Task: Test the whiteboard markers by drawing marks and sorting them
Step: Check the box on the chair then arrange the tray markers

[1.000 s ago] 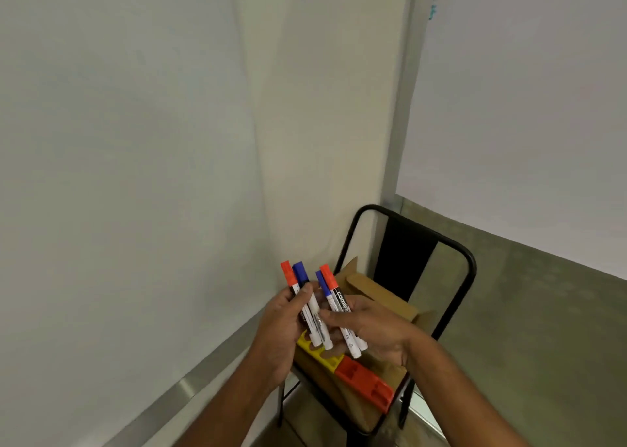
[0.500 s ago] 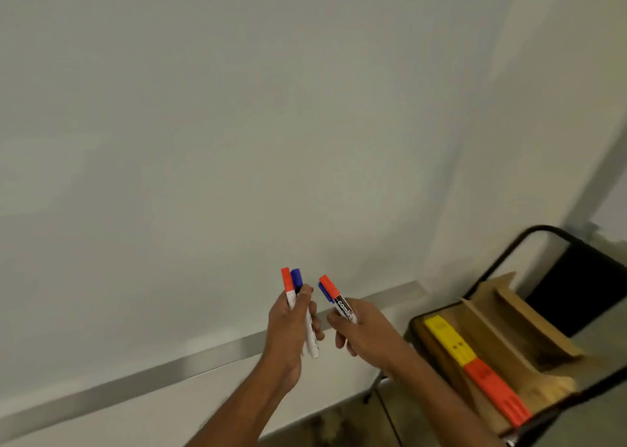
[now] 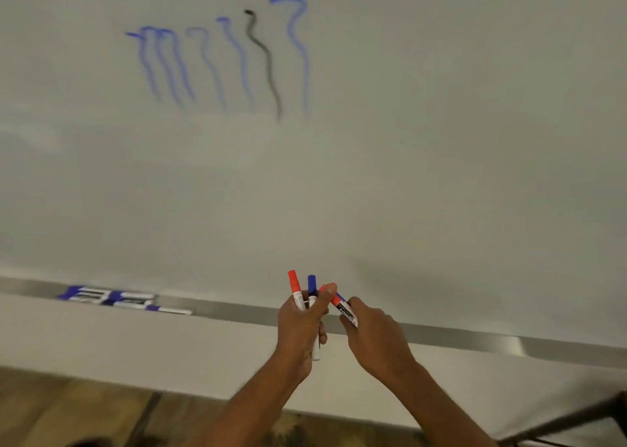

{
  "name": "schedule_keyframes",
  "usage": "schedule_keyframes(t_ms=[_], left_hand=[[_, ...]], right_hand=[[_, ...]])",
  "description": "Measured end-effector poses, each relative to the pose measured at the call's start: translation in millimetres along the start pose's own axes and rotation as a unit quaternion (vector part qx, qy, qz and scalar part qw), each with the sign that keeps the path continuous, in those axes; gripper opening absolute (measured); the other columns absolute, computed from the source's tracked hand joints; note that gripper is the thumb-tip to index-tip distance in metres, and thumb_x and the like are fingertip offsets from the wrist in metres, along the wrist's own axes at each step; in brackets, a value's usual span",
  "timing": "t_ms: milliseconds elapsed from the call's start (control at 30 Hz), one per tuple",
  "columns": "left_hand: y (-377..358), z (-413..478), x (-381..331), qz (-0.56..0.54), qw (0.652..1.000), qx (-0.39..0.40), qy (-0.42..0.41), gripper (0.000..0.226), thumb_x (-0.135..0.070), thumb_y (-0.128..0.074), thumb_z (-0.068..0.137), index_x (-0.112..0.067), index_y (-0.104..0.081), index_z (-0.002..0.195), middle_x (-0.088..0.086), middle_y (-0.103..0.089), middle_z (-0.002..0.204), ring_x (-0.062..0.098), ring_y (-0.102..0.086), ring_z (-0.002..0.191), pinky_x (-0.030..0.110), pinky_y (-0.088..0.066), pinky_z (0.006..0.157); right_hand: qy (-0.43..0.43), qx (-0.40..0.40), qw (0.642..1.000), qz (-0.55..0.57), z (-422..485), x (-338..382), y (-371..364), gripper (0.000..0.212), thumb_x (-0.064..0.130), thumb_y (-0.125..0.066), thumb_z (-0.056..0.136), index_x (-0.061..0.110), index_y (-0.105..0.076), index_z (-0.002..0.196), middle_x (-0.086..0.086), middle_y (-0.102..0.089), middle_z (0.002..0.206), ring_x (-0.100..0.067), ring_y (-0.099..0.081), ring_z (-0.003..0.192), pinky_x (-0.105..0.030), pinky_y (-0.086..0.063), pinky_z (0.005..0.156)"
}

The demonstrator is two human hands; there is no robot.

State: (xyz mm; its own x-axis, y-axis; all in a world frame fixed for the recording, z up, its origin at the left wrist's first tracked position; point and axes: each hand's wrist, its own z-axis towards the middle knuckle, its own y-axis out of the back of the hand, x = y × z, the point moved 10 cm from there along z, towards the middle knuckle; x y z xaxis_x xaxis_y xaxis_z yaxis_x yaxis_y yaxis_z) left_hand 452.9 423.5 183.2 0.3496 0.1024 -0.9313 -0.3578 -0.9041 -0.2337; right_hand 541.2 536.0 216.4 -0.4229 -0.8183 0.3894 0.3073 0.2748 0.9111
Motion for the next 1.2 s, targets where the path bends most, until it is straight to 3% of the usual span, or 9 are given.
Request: schedule_keyframes(t_ms=[133,267,467,600,667,767,967,1067,1200], left_hand=[[57,21,-10,-0.018,0.999,-0.027,0.029,0.043,-0.035,-0.086,0.075,-0.005,-0.068,0.100,0.009,-0.070,0.067,0.015,-0.050,0.042,0.026,-0.047,0.045],[103,46,-12,-0.091,0.991,-0.072,0.068,0.041,-0.023,-0.086,0.077,0.002,-0.068,0.104,0.016,-0.068,0.075,0.014,-0.047,0.040,0.025,-0.043,0.042],[152,87,-17,-0.168,0.973,-0.138,0.074,0.048,-0.011,-0.083,0.079,0.014,-0.064,0.116,0.020,-0.066,0.080,0.013,-0.048,0.040,0.024,-0.044,0.041],[177,113,-20,-0.190,0.965,-0.168,0.064,0.040,-0.016,-0.082,0.079,0.009,-0.068,0.107,0.022,-0.076,0.098,0.012,-0.049,0.045,0.025,-0.046,0.044],[192,122,-21,-0.205,0.961,-0.178,0.062,0.033,-0.016,-0.080,0.081,0.005,-0.068,0.103,0.020,-0.077,0.099,0.011,-0.045,0.045,0.024,-0.044,0.042],[217,137,-20,-0.228,0.954,-0.183,0.069,0.031,-0.016,-0.077,0.084,0.005,-0.067,0.105,0.020,-0.076,0.102,0.011,-0.045,0.041,0.023,-0.043,0.039],[265,174,-8,-0.244,0.944,-0.201,0.093,0.033,-0.018,-0.078,0.084,0.006,-0.071,0.106,0.014,-0.076,0.087,0.011,-0.044,0.042,0.022,-0.043,0.037],[297,194,7,-0.226,0.942,-0.213,0.130,0.033,-0.022,-0.082,0.079,0.002,-0.072,0.100,0.014,-0.062,0.070,0.016,-0.045,0.046,0.024,-0.044,0.039],[342,216,6,-0.166,0.955,-0.207,0.130,0.029,-0.025,-0.082,0.081,-0.005,-0.067,0.096,0.006,-0.054,0.056,0.016,-0.046,0.044,0.028,-0.044,0.046]], right_hand=[[0.051,0.013,0.998,-0.043,25,63,-34,0.024,0.035,-0.045,0.104,0.022,-0.052,0.122,0.002,-0.071,0.096,-0.016,-0.064,0.072,-0.026,-0.049,0.065],[0.089,0.027,0.995,-0.022,52,106,-64,0.026,0.034,-0.046,0.103,0.023,-0.051,0.127,0.003,-0.071,0.101,-0.017,-0.068,0.083,-0.024,-0.045,0.066],[0.142,0.081,0.982,0.090,100,149,-102,0.037,0.039,-0.058,0.098,0.027,-0.051,0.132,0.006,-0.072,0.110,-0.014,-0.069,0.093,-0.023,-0.051,0.077],[0.137,0.179,0.949,0.218,127,163,-131,0.028,0.045,-0.070,0.088,0.031,-0.062,0.111,0.011,-0.070,0.090,-0.009,-0.067,0.078,-0.027,-0.057,0.072],[0.107,0.235,0.924,0.283,132,168,-142,0.024,0.042,-0.074,0.086,0.030,-0.065,0.105,0.012,-0.065,0.079,-0.007,-0.060,0.067,-0.020,-0.051,0.062],[0.027,0.305,0.853,0.424,132,175,-160,0.021,0.028,-0.073,0.089,0.027,-0.070,0.109,0.004,-0.071,0.082,-0.009,-0.062,0.066,-0.021,-0.048,0.059],[-0.223,0.185,0.742,0.604,144,168,-211,0.012,0.000,-0.072,0.088,0.005,-0.074,0.099,-0.019,-0.073,0.093,-0.034,-0.074,0.077,-0.034,-0.063,0.074],[-0.291,0.119,0.729,0.608,145,174,-246,0.011,-0.005,-0.072,0.086,0.001,-0.074,0.095,-0.023,-0.071,0.097,-0.039,-0.074,0.088,-0.036,-0.063,0.076],[-0.314,0.081,0.735,0.595,159,192,-284,0.012,-0.008,-0.070,0.086,-0.001,-0.073,0.094,-0.024,-0.071,0.097,-0.034,-0.075,0.089,-0.038,-0.062,0.081]])
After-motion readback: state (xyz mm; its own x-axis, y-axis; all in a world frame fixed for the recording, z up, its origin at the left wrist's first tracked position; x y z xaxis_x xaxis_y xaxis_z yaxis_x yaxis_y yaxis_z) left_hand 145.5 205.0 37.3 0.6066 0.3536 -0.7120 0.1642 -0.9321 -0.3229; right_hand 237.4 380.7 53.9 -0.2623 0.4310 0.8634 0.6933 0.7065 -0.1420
